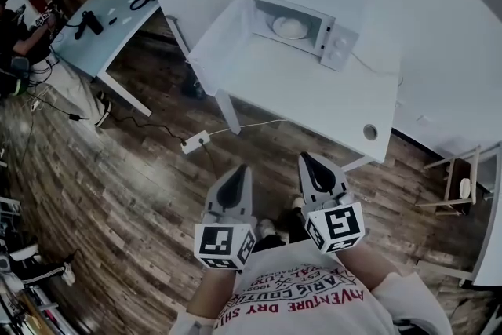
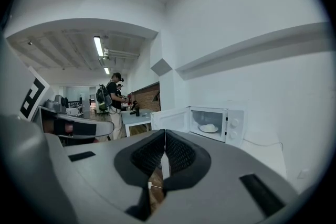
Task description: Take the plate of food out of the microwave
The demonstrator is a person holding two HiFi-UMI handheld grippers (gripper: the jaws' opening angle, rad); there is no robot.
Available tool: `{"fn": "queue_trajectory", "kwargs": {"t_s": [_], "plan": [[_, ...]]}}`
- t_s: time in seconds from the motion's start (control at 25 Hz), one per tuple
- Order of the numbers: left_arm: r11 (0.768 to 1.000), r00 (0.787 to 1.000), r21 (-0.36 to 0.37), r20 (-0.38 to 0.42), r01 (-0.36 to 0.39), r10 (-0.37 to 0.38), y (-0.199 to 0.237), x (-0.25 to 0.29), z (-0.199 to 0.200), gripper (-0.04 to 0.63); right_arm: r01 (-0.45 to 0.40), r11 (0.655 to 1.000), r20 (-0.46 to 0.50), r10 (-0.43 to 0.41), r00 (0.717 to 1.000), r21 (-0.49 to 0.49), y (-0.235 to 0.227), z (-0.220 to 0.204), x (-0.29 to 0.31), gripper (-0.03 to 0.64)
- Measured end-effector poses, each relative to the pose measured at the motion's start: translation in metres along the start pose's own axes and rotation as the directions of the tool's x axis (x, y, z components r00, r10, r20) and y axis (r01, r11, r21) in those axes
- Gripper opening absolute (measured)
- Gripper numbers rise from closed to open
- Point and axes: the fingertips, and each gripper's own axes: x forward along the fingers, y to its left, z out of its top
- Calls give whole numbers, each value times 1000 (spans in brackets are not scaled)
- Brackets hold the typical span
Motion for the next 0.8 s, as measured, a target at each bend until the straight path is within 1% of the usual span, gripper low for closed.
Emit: {"fn": "queue_trajectory", "kwargs": {"t_s": [0.16, 0.32, 0.56, 0.8], "plan": [[1000, 1000, -20, -16, 5, -5, 14, 21, -3, 11, 8, 1000, -11, -8, 1000, 10, -10, -4, 24, 12], [1000, 1000, -14, -14, 6, -6, 25, 49, 5, 11, -17, 999, -14, 17, 1000, 27, -21, -2, 56, 12], [1000, 1000, 24, 26, 7, -7, 46, 119, 43, 11, -54, 998, 32, 54, 998, 16, -56, 23, 121, 12], [999, 999, 39, 43, 23, -25, 56, 205, 78, 11, -60, 998, 68, 59, 996, 11, -112, 50, 184, 12]]}}
